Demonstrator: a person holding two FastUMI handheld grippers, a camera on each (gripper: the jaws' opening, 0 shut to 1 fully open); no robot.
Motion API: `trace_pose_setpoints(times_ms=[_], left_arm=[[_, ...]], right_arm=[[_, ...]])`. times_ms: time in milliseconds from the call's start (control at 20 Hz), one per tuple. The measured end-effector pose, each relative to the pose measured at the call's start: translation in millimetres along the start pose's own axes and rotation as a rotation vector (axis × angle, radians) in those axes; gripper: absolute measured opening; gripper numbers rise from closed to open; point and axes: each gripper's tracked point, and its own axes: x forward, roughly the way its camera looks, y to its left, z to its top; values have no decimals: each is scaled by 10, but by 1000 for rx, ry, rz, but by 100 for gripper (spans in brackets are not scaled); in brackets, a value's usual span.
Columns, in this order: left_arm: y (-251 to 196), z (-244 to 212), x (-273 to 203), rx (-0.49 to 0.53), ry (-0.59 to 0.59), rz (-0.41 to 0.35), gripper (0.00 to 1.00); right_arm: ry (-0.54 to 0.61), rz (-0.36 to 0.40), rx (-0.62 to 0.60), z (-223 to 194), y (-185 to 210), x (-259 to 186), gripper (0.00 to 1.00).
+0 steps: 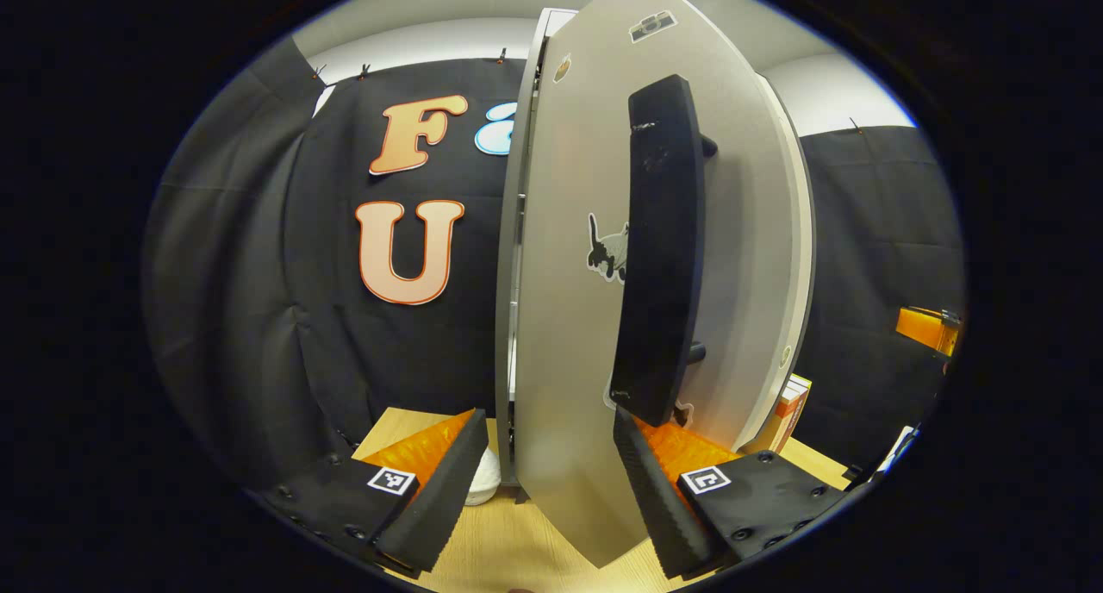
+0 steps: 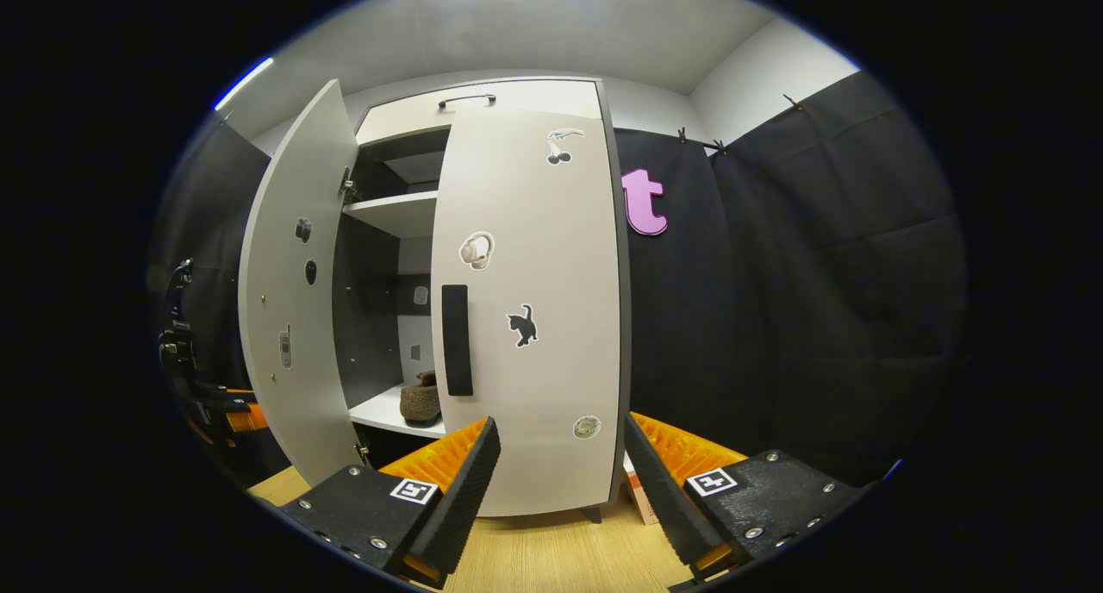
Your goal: Grab one shoe with the right hand and put it into the shoe cabinet, grab the other shoe with the left hand and put it into the shoe cabinet; then close the right door with the right hand and the left door with the left hand.
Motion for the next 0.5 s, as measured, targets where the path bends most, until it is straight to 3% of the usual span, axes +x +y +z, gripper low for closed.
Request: trace_pose_setpoints(times_ms=[500], left_arm=[[-199, -66, 355, -11, 12, -40, 94]], right_arm=[[2, -37, -5, -43, -195, 56, 89]])
